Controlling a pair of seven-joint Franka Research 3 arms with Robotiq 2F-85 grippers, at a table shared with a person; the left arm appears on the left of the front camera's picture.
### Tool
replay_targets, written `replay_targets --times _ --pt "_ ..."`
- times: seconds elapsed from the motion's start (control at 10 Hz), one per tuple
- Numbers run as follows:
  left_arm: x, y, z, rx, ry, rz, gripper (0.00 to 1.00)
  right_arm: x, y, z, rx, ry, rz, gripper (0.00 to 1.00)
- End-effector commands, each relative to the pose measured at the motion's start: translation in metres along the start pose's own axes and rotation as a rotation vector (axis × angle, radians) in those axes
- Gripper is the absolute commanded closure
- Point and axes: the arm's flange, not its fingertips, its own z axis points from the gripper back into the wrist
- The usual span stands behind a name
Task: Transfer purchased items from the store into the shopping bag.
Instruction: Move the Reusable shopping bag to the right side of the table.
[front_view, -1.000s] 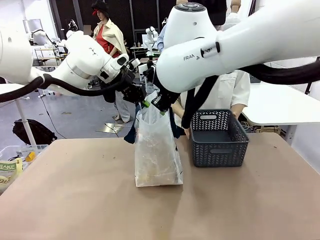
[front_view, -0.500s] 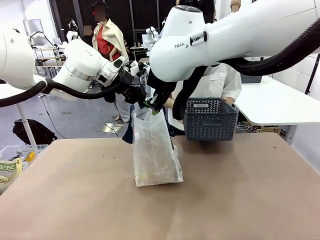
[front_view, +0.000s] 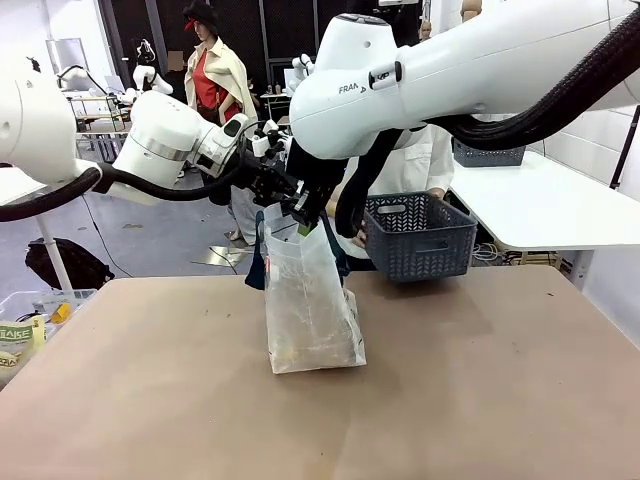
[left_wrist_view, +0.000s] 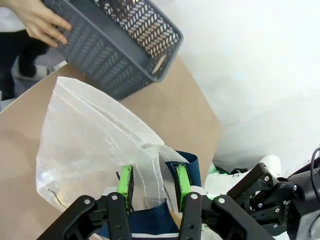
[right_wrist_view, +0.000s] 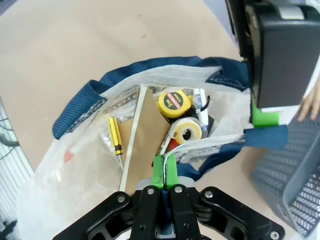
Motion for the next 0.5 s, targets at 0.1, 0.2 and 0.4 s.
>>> replay_targets --times 0.1,0.2,0.4 --pt "0.007 0.006 0.002 -0.083 0.023 -0.031 0.55 0.021 0.004 -0.001 0.013 0.02 0.07 1.0" --pt "0.007 0.005 0.001 -0.087 0.027 -0.031 0.55 0.027 0.01 -0.003 0.017 0.032 0.096 1.0" --pt "0.007 0.006 0.0 -0.093 0.034 -0.035 0.55 0.039 0.02 -0.009 0.023 0.061 0.145 1.0"
